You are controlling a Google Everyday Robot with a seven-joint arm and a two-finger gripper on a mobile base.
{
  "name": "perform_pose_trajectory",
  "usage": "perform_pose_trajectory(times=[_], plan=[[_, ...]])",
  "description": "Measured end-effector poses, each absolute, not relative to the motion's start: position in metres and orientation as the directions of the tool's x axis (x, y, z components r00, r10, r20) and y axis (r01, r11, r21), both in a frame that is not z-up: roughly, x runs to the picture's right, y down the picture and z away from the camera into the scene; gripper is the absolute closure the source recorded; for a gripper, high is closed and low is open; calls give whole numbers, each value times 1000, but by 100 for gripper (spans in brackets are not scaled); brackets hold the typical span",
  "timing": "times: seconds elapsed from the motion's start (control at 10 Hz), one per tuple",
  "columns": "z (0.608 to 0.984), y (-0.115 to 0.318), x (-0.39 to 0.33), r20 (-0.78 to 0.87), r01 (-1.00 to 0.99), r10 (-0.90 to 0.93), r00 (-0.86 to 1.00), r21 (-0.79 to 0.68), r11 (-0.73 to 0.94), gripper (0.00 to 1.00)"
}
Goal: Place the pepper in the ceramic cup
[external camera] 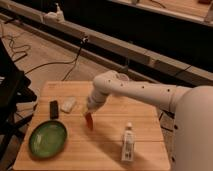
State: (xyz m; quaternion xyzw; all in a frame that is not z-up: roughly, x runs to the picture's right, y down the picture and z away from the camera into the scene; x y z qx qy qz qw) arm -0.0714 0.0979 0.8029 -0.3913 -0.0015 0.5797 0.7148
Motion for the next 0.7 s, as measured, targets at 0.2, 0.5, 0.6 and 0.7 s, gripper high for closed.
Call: perform_pose_trajectory(times=[0.2, 0.5, 0.6, 0.7], plan=[[801, 62, -57, -421, -819, 876, 234, -570, -56, 100], [801, 62, -60, -420, -818, 876, 236, -573, -55, 100], [801, 62, -58, -420, -819, 877, 234, -571, -56, 100], [802, 60, -56, -418, -822, 878, 234, -567, -51, 100]])
